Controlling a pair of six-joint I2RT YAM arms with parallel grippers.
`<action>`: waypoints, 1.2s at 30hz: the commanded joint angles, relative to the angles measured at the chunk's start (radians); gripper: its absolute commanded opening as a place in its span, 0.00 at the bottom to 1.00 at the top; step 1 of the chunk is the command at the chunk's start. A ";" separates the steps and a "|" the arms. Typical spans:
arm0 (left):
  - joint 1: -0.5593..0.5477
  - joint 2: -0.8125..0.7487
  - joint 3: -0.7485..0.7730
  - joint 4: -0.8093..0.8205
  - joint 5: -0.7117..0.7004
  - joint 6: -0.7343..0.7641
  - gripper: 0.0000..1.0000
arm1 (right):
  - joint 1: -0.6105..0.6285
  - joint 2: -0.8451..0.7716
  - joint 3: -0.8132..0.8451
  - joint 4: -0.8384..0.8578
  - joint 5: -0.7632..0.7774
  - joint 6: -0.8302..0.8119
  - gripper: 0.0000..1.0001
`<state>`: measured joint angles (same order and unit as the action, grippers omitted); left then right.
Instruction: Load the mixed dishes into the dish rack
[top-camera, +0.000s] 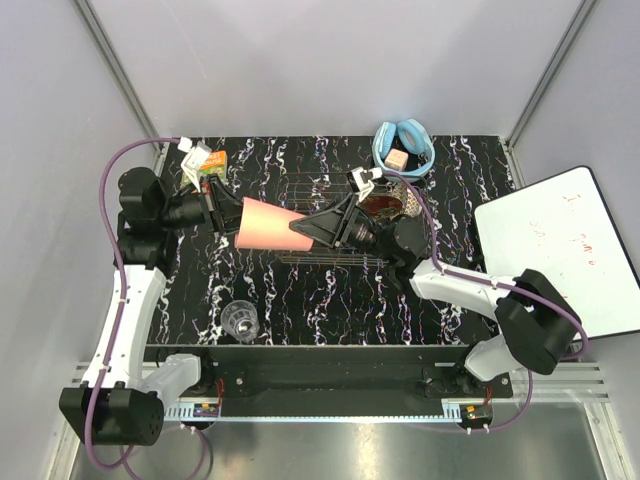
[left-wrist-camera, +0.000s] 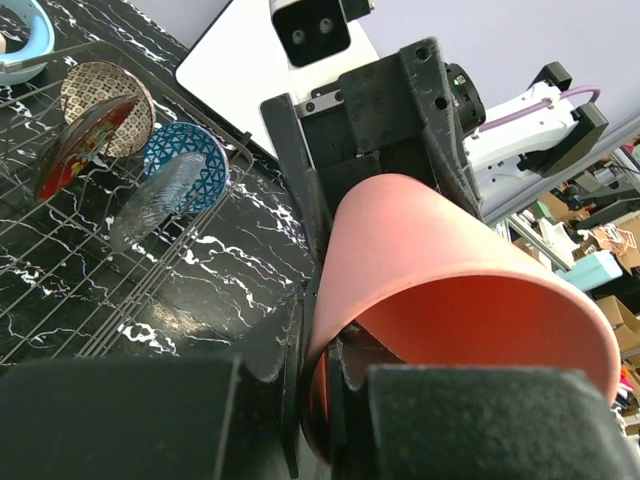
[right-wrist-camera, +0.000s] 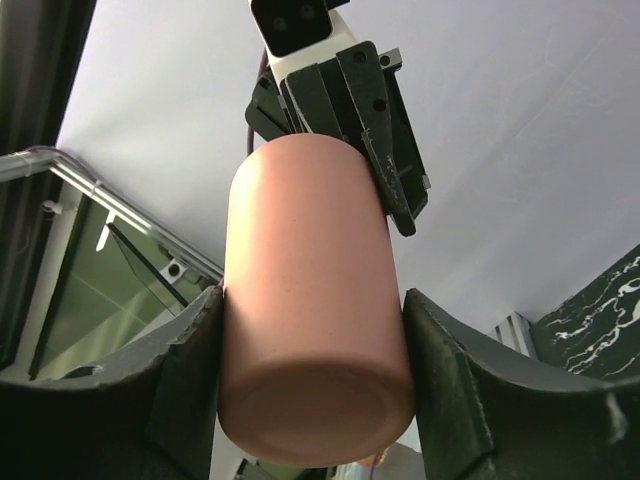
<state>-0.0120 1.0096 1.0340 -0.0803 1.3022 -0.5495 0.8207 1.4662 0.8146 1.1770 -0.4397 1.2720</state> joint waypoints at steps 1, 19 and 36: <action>-0.002 -0.011 0.035 -0.006 -0.040 0.045 0.00 | 0.001 -0.017 0.055 -0.025 -0.041 -0.022 0.58; 0.095 -0.083 0.310 -0.668 -0.759 0.736 0.99 | -0.003 -0.118 0.676 -1.760 0.468 -0.974 0.00; 0.095 -0.209 0.043 -0.740 -0.822 0.898 0.99 | 0.009 0.849 1.790 -2.386 0.909 -1.204 0.00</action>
<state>0.0788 0.8177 1.0805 -0.8448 0.5037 0.3080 0.8196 2.3112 2.5118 -1.1091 0.3862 0.1303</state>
